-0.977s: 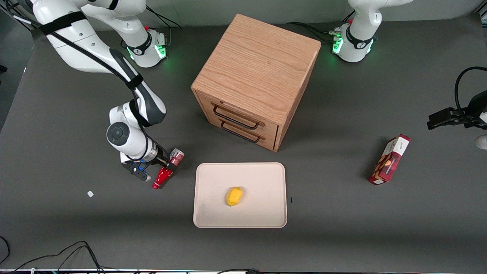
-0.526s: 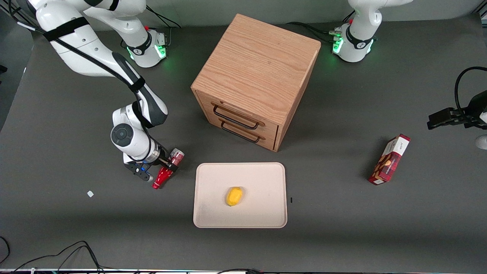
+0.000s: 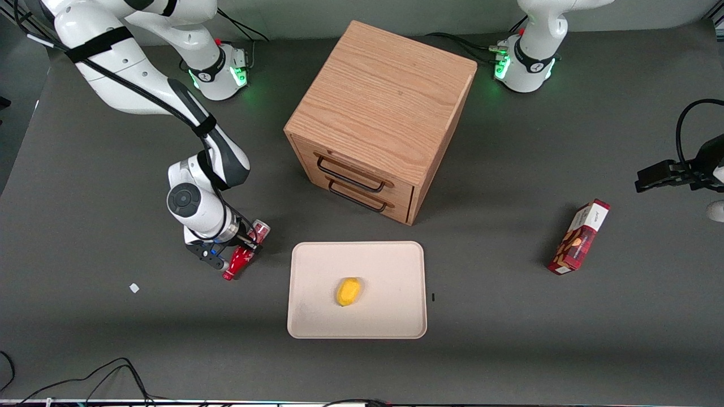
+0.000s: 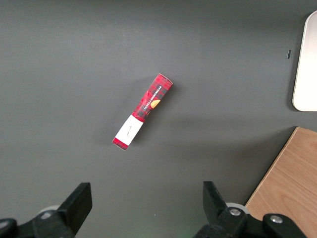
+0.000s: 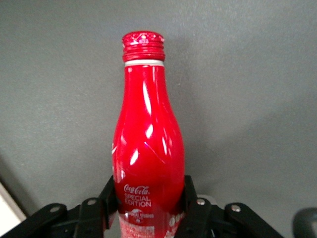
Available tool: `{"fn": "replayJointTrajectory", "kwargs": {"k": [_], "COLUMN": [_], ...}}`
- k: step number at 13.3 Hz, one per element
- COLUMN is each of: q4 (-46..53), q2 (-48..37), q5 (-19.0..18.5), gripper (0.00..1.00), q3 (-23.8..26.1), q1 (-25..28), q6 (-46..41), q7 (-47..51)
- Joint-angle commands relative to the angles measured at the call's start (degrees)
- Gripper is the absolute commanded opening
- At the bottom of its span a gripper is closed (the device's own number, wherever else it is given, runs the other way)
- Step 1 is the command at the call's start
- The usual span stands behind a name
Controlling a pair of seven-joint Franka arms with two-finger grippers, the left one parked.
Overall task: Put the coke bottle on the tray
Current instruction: 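Close the right gripper around the bottle's body, then lift the bottle and tilt it upright with the right gripper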
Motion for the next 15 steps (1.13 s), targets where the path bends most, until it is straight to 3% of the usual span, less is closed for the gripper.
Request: {"fn": "replayJointTrajectory", "kwargs": {"k": [1, 4, 6, 10, 15], "q4": [0.64, 4.14, 11.51, 21.81, 31.04], "q2": [-6.75, -13.79, -14.60, -14.51, -10.22], "q5": [-1.80, -0.49, 2.40, 2.95, 2.77], "gripper": [0.00, 0.00, 0.00, 0.00, 0.00], "q3": [0.55, 2.29, 8.69, 18.11, 18.39], "q1": [-0.79, -3.24, -9.03, -18.10, -17.32], "q6": [-7.14, -19.17, -29.18, -40.64, -45.14], "q7": [0.82, -2.53, -6.55, -9.99, -10.35]}}
